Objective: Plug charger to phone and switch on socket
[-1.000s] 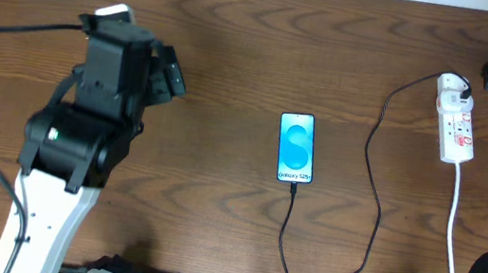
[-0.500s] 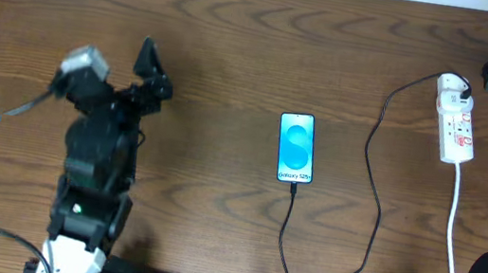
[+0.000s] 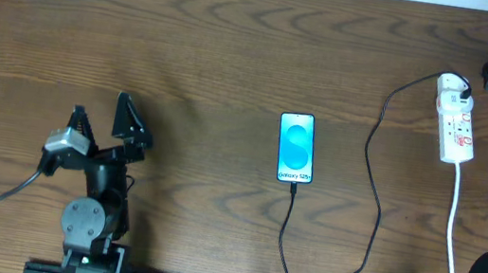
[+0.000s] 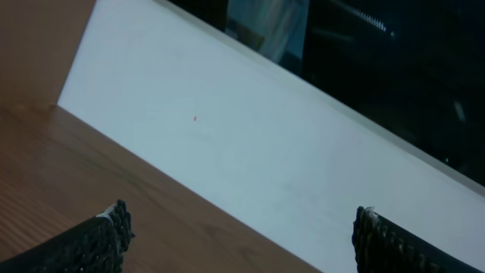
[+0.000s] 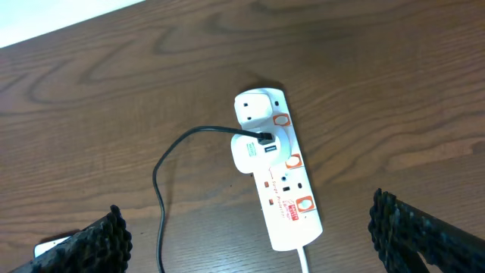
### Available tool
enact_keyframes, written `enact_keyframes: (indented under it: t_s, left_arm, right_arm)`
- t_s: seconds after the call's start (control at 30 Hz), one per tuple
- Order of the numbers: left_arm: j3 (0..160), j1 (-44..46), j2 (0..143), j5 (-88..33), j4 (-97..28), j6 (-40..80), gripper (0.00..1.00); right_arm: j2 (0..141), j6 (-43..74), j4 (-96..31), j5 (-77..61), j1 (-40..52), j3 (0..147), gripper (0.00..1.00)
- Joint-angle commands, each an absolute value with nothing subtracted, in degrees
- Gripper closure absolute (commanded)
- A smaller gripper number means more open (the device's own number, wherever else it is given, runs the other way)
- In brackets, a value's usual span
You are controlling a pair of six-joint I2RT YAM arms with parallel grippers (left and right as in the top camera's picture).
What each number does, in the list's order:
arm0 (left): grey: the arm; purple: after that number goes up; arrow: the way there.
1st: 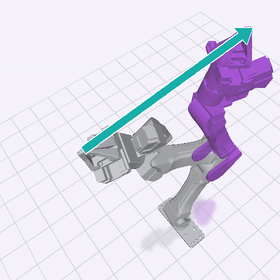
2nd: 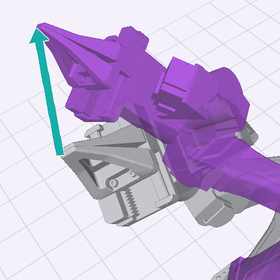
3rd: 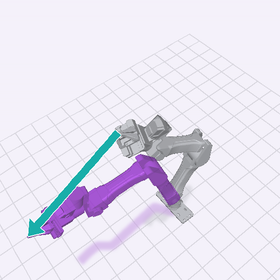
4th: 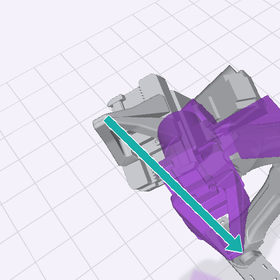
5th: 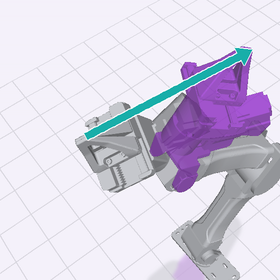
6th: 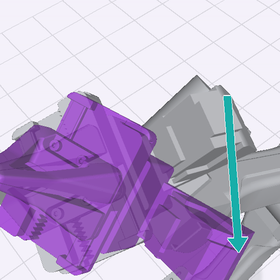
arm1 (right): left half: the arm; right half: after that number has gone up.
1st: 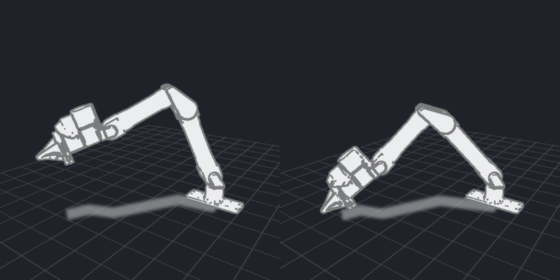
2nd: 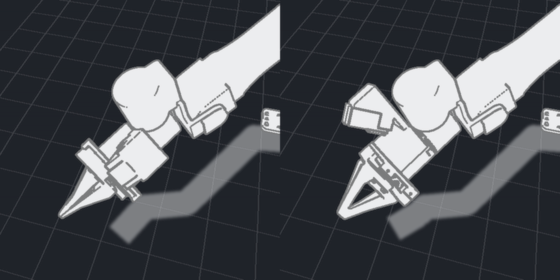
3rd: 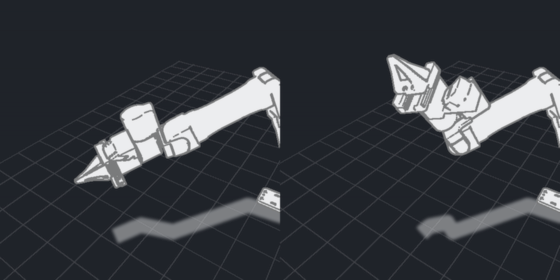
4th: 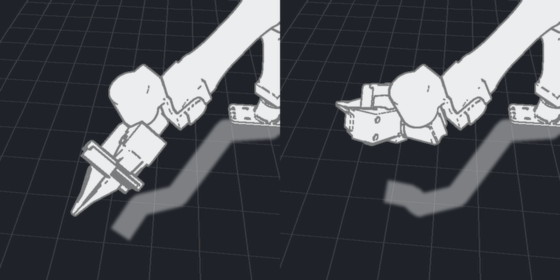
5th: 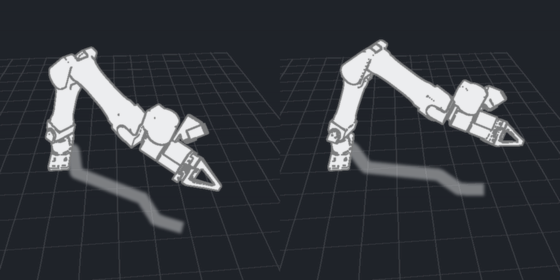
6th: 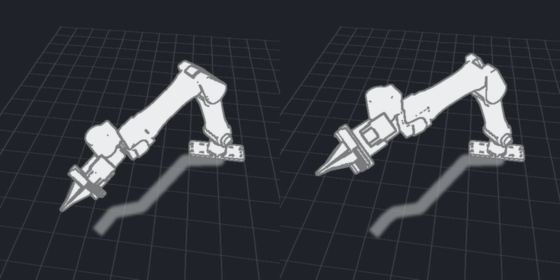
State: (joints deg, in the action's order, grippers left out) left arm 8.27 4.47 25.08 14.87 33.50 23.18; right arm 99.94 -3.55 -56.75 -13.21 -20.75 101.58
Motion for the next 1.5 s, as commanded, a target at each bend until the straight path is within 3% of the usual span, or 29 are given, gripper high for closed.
enact_keyframes:
  t_s: [0.0,0.37,1.07,1.47]
  left_arm:
    - [6.2,3.2,21.6,12.3,34.0,19.4,0.06]
    - [0.4,0.7,13.7,1.9,33.1,8.2,0.06]
    - [0.2,0.6,0.1,1.9,-3.9,4.8,0.06]
    - [0.2,0.6,0.1,-1.0,-4.3,-4.3,0.06]
  right_arm:
    - [99.8,-3.3,-56.8,-13.2,-20.3,102.3,0.01]
    - [99.8,-3.3,-56.8,-13.2,-20.3,102.3,0.01]
    - [99.8,-3.2,-56.8,-13.2,-20.3,102.3,0.01]
    - [99.8,-3.3,-56.8,-13.2,-20.3,102.3,0.01]
